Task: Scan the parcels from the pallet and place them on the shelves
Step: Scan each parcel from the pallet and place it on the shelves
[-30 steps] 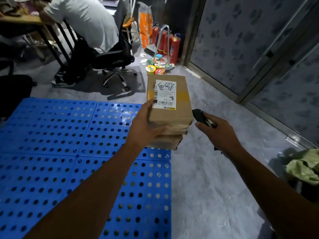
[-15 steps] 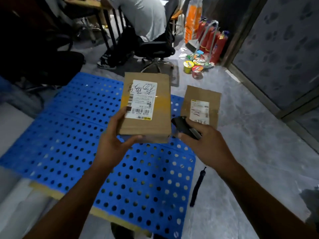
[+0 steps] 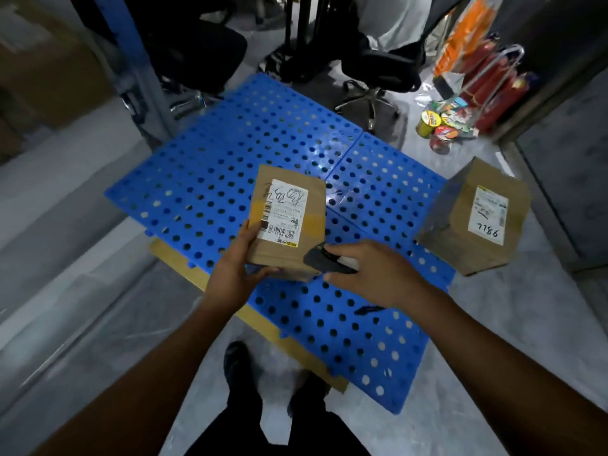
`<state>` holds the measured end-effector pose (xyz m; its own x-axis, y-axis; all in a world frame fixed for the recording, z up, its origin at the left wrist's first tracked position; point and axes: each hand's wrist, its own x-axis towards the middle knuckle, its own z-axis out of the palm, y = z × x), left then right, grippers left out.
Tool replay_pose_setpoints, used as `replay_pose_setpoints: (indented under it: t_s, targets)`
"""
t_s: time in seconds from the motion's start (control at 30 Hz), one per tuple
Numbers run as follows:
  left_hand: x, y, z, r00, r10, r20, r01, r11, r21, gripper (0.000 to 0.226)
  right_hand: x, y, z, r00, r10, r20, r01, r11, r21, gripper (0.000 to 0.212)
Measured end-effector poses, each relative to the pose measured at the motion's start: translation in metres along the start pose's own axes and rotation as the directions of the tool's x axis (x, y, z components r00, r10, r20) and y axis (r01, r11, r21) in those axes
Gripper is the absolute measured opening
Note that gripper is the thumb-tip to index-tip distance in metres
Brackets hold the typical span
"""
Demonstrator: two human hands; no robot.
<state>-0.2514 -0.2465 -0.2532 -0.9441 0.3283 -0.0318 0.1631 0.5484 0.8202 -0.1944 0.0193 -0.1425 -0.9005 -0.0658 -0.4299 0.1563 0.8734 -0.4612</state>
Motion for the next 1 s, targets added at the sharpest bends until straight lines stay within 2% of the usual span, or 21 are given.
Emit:
replay_pose_setpoints:
  t_s: [0.07, 0.17, 0.37, 0.5, 0.63, 0.77, 0.9, 1.0]
  targets:
    - [0.003, -0.009, -0.004, 1.000, 0.025, -0.016, -0.025, 0.999, 0.032, 0.099, 0.000, -0.019, -0.005, 0.999, 0.018, 0.040, -0.012, 0.990, -0.137, 0.065]
    - [0.005, -0.017, -0.013, 0.994, 0.106, -0.003, -0.105, 0.991, 0.086, 0.100, -0.002, -0.039, -0.015, 1.000, 0.024, 0.011, -0.020, 0.964, -0.266, 0.064]
    - [-0.006, -0.013, -0.031, 0.983, 0.180, -0.026, -0.170, 0.960, 0.221, 0.097, -0.020, -0.055, -0.023, 1.000, 0.006, -0.003, -0.007, 0.930, -0.367, 0.064]
    - [-0.025, -0.006, -0.046, 0.986, 0.147, -0.073, -0.121, 0.951, 0.284, 0.093, -0.034, -0.058, -0.022, 0.999, -0.043, 0.010, 0.044, 0.918, -0.395, 0.064]
    - [-0.061, 0.000, -0.056, 0.976, 0.162, -0.143, -0.110, 0.944, 0.312, 0.093, -0.052, -0.053, -0.010, 0.991, -0.127, 0.040, 0.133, 0.956, -0.260, 0.066]
    - [-0.114, 0.003, -0.054, 0.949, 0.130, -0.285, -0.041, 0.953, 0.300, 0.099, -0.059, -0.044, 0.021, 0.981, -0.196, -0.009, 0.196, 0.981, -0.012, 0.066]
    - [-0.183, 0.002, -0.055, 0.896, -0.053, -0.440, 0.117, 0.986, 0.119, 0.098, -0.067, -0.048, 0.058, 0.989, -0.142, -0.036, 0.146, 0.942, 0.301, 0.066]
    - [-0.234, 0.000, -0.064, 0.849, -0.142, -0.509, 0.184, 0.983, 0.031, 0.097, -0.069, -0.067, 0.085, 0.987, -0.160, -0.022, 0.158, 0.930, 0.331, 0.065]
